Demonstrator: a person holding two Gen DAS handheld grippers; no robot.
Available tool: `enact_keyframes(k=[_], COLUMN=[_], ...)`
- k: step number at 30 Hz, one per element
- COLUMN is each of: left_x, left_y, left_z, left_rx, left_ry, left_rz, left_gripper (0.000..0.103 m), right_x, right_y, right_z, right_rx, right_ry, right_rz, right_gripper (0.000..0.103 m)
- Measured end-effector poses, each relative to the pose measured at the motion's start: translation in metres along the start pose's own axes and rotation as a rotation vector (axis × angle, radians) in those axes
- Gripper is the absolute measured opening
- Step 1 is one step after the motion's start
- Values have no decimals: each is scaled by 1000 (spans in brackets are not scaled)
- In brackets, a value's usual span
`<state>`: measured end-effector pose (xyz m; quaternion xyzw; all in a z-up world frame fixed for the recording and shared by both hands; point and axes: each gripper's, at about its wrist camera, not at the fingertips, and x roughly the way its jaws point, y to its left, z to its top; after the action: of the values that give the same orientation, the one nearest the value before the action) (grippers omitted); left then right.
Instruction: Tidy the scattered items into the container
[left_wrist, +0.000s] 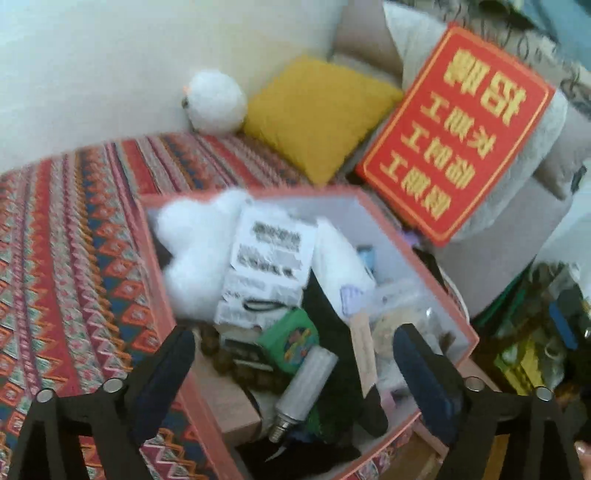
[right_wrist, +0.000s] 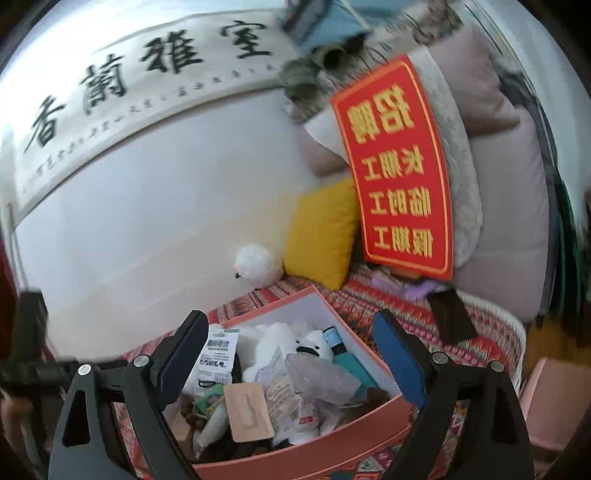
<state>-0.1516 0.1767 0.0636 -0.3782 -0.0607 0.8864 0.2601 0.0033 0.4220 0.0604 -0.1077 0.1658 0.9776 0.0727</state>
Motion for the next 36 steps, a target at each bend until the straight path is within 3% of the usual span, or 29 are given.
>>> enact_keyframes(k=[5,11,26,36], left_x=[-33,-45,-62,-78], left_y=[17,57,179,219], left_z=[-13,-39,-103,-132], left_rx=[-15,-82,-258,-320], left_ry=[-71,-52,13,23], left_rz=[55,132,252,278], left_gripper=[96,97,97,98], right_x=[9,11,16,14], right_y=[-10,1,141,224], right_z=[3,5,-38,-77], right_rx=[5,24,-271,-444], right_ry=[4,-18,39,43], right_rz=[20,92,214,267], right_gripper=[94,96,97,98])
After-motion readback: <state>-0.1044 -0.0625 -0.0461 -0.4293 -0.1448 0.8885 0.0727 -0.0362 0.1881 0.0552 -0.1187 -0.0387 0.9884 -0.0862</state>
